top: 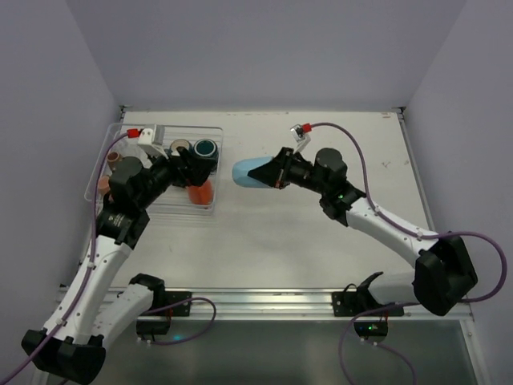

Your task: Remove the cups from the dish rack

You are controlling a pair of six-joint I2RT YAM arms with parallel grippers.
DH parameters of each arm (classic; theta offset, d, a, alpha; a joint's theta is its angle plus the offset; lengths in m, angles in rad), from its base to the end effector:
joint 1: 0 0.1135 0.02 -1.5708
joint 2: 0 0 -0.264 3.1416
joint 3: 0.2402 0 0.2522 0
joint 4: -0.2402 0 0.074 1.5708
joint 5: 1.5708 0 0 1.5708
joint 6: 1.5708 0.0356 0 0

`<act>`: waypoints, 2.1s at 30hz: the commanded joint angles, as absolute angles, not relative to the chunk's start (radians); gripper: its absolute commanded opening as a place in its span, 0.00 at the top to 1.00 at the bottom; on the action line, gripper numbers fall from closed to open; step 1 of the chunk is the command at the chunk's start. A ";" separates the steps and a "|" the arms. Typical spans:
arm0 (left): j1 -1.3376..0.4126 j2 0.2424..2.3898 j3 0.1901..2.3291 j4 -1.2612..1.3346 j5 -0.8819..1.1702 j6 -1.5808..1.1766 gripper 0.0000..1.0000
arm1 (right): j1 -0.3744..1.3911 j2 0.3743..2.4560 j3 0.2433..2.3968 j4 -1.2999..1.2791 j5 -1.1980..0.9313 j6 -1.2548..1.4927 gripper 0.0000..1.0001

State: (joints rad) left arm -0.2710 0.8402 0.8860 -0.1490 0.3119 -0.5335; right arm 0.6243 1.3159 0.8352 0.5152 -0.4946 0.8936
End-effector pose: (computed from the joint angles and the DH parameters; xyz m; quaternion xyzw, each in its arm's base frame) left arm 0.1831 -0.0622 0.3702 0.0071 0.7409 -0.3651 0.5636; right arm 0.2365 0.1912 0.3125 -0.0840 0.6912 0.6033 0.3889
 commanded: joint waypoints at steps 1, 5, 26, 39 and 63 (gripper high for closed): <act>-0.275 0.790 0.907 -0.356 0.080 -0.354 0.00 | 0.620 1.327 1.163 -0.036 -0.271 0.514 1.00; -0.275 0.769 0.855 -0.376 -0.024 -0.315 0.00 | 0.612 1.523 1.438 -0.377 -0.090 0.326 1.00; -0.273 0.825 0.788 -0.362 -0.063 -0.276 0.00 | 0.569 2.284 2.240 -0.910 0.081 0.008 1.00; -0.273 0.945 0.810 -0.383 -0.022 -0.290 0.00 | 0.551 2.290 2.178 -0.827 0.049 -0.048 0.75; -0.330 1.203 0.925 -0.339 -0.215 -0.478 0.00 | 0.538 1.876 1.939 -0.677 -0.066 -0.018 0.11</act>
